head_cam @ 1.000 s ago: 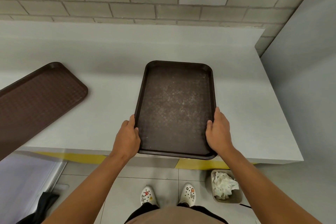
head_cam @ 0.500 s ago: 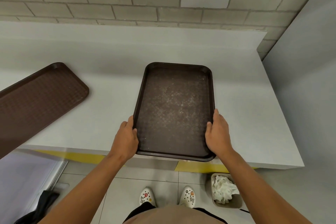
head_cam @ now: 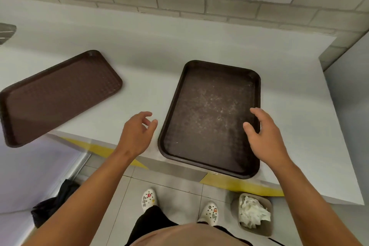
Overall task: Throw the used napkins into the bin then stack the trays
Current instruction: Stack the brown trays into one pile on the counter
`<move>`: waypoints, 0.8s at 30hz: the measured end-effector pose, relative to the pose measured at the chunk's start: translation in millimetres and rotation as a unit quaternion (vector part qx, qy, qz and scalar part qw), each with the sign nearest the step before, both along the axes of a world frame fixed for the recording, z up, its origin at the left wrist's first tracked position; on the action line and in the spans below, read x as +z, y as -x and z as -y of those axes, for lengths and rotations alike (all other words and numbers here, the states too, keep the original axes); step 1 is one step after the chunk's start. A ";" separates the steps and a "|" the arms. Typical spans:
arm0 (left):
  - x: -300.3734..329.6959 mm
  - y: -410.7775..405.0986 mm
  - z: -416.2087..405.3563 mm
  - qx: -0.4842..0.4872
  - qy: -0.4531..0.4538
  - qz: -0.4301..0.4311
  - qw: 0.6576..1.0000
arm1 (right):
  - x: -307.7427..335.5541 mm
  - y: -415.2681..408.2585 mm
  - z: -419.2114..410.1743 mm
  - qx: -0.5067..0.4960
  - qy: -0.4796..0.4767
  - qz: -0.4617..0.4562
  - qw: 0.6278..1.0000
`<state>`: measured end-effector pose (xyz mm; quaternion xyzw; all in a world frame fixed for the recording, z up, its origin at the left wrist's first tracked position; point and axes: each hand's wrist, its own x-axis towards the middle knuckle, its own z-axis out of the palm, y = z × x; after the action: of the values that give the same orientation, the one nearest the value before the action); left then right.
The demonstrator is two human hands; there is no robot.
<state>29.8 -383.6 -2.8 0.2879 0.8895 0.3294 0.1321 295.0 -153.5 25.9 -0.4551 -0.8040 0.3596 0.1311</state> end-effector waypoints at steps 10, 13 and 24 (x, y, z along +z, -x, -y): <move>5.4 79.1 80.1 0.074 -0.080 0.039 0.993 | 4.4 109.8 51.0 0.119 0.085 -0.037 0.989; 2.2 117.4 114.8 0.107 -0.068 0.041 0.991 | -0.3 152.5 69.2 0.134 0.099 -0.044 0.985; -2.7 249.2 233.9 0.216 -0.035 -0.050 0.974 | -30.6 309.8 122.8 0.166 0.113 -0.039 0.979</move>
<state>-219.4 -617.5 -5.6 0.1092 0.9241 0.3662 0.0031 -14.8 -276.4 -4.7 -0.3131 -0.8169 0.4820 0.0485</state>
